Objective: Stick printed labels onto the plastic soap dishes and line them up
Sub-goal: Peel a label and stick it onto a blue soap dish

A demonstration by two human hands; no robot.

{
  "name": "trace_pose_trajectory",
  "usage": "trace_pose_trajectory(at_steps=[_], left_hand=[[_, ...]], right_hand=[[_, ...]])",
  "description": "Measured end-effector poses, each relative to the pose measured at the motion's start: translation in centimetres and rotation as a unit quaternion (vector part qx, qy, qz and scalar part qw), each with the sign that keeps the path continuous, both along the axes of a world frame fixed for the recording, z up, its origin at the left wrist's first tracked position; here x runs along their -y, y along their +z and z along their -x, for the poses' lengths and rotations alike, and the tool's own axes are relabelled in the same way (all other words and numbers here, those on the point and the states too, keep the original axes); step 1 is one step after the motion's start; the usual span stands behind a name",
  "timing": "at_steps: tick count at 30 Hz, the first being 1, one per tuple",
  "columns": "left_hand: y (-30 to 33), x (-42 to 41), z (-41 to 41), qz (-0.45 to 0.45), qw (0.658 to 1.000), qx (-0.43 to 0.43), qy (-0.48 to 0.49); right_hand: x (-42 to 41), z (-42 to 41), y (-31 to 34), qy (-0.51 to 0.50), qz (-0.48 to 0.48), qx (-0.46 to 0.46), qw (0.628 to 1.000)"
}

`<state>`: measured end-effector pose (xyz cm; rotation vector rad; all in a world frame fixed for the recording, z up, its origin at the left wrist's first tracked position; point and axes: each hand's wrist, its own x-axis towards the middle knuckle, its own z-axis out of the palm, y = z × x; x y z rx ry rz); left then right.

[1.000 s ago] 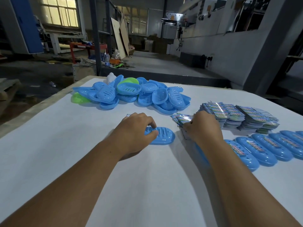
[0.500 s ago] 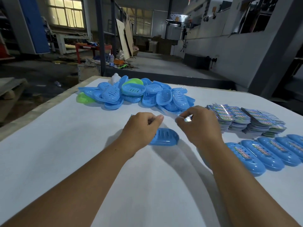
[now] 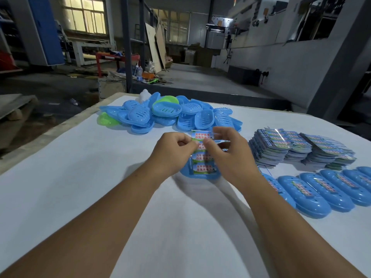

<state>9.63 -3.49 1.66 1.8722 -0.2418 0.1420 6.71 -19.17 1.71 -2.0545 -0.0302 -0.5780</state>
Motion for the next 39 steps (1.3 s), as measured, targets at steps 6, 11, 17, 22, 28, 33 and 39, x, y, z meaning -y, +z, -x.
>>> trace_pose_trajectory(at_steps=[6, 11, 17, 22, 28, 33, 39], left_hand=[[0.0, 0.1, 0.2, -0.007, 1.0, -0.004, -0.02], [0.7, -0.5, -0.2, -0.014, 1.0, 0.015, 0.016], [0.7, -0.5, -0.2, -0.023, 0.999, 0.021, 0.01], [0.6, -0.3, -0.1, -0.013, 0.999, 0.032, 0.0], [0.5, 0.0, 0.2, -0.037, 0.996, 0.081, 0.006], [0.3, 0.1, 0.2, -0.059, 0.991, 0.12, 0.003], [0.1, 0.4, 0.4, -0.104, 0.984, 0.142, 0.0]], right_hand=[[1.0, -0.6, 0.2, 0.018, -0.149, -0.019, 0.989], [1.0, -0.6, 0.2, 0.041, -0.152, -0.027, 0.987], [1.2, -0.6, 0.2, 0.04, -0.146, -0.043, 0.988], [1.2, -0.9, -0.1, 0.006, -0.127, -0.04, 0.991], [0.9, -0.4, -0.1, -0.021, 0.015, 0.005, 1.0], [0.5, 0.2, 0.2, 0.001, 0.03, -0.005, 1.0], [0.2, 0.6, 0.6, -0.01, 0.05, -0.025, 0.998]])
